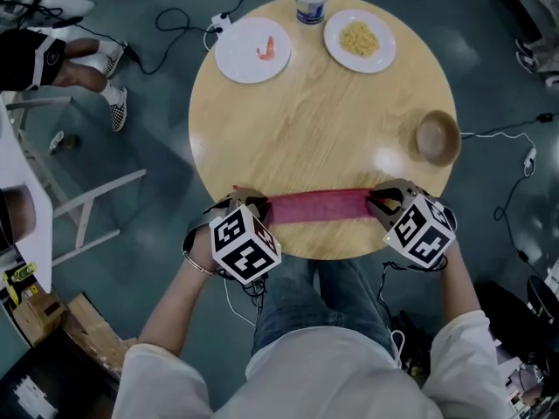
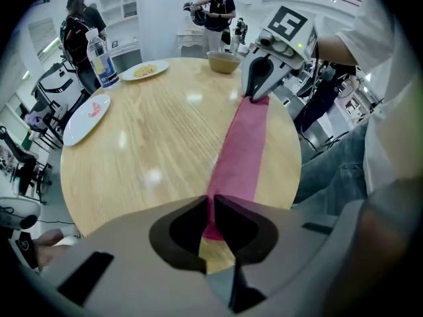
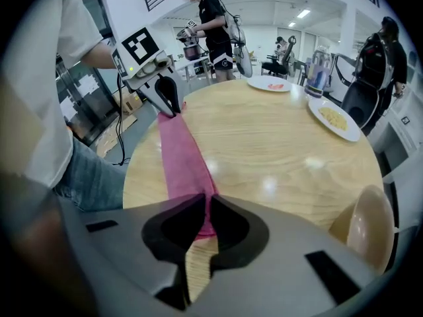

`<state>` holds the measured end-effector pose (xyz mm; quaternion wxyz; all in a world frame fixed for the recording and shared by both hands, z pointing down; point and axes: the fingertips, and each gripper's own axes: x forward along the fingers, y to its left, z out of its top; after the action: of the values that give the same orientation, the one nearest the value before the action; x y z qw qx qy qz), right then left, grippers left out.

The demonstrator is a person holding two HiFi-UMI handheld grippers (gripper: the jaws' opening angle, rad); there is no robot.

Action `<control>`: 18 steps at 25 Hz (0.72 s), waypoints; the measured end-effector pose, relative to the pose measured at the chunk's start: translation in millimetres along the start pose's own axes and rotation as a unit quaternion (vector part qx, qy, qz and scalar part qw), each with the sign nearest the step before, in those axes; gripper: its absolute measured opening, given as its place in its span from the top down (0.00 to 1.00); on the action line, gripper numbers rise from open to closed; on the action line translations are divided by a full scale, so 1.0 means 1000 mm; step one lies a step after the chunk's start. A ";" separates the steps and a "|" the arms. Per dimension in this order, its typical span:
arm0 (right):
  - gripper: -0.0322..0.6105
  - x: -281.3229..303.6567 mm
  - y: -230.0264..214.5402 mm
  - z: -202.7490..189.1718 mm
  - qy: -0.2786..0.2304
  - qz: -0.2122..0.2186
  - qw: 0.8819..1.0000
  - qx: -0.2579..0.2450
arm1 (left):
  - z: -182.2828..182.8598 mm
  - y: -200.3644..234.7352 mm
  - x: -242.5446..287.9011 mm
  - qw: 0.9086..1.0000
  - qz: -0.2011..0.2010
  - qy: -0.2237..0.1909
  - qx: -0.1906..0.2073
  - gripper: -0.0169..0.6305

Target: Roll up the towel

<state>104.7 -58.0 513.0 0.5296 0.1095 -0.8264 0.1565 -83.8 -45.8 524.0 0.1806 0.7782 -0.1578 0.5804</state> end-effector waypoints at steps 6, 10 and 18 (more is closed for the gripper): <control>0.89 0.001 -0.001 0.000 -0.015 -0.013 1.000 0.015 | 0.000 0.002 0.001 0.999 0.003 -0.021 -0.026 0.91; 0.83 -0.001 -0.006 0.002 -0.034 -0.021 0.999 0.033 | -0.001 0.004 -0.001 0.996 -0.015 -0.057 -0.064 0.87; 0.81 -0.043 -0.025 0.014 -0.100 -0.073 0.990 0.068 | -0.006 0.009 -0.042 0.976 -0.008 -0.143 -0.166 0.81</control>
<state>119.8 -85.9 472.2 0.4453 0.2200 -0.8528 0.1613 -104.7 -49.3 486.3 0.2874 0.8136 -0.2705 0.4269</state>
